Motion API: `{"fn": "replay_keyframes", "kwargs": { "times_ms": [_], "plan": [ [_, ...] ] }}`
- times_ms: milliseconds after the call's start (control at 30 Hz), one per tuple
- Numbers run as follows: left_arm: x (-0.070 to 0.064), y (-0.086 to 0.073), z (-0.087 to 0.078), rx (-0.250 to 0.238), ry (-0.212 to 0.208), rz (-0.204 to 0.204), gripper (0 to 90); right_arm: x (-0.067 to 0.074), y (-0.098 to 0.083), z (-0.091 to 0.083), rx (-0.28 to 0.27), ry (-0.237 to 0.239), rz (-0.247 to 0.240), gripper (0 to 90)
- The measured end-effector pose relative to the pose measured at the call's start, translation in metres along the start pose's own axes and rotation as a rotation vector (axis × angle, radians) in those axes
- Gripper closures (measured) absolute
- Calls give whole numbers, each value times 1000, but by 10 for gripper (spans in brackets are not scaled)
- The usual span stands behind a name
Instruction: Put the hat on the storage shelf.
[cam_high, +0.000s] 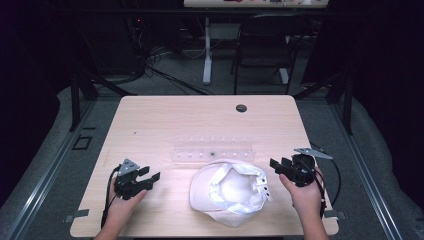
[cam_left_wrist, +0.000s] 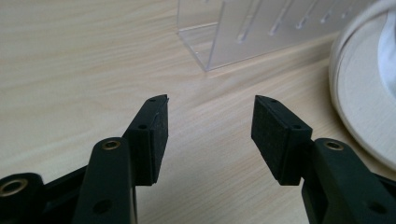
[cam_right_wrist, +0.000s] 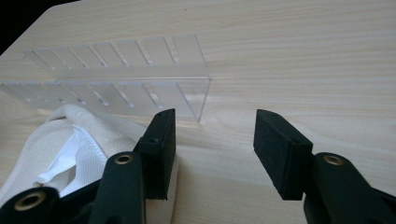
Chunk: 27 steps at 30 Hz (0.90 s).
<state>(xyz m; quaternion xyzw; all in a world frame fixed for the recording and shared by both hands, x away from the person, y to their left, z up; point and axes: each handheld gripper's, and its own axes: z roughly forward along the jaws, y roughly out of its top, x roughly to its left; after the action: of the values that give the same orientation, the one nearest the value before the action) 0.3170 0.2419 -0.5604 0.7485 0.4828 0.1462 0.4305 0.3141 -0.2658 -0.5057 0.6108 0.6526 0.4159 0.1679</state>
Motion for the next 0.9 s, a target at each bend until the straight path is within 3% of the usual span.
{"fn": "replay_keyframes", "kwargs": {
  "times_ms": [167,433,567,700,767,900],
  "plan": [
    [2,0,-1,-1,14,-12,472,1,0,0,2,2,6,492],
    [-5,0,0,8,21,36,472,2,1,0,23,47,36,491],
    [-6,0,0,3,23,43,471,2,3,-3,41,87,64,490],
    [-7,0,0,3,25,52,471,5,8,-8,51,167,119,478],
    [-8,0,-1,3,24,60,471,8,10,-10,89,200,123,474],
    [-9,0,-1,-2,21,65,471,9,16,-13,174,216,109,461]
  ]
}}
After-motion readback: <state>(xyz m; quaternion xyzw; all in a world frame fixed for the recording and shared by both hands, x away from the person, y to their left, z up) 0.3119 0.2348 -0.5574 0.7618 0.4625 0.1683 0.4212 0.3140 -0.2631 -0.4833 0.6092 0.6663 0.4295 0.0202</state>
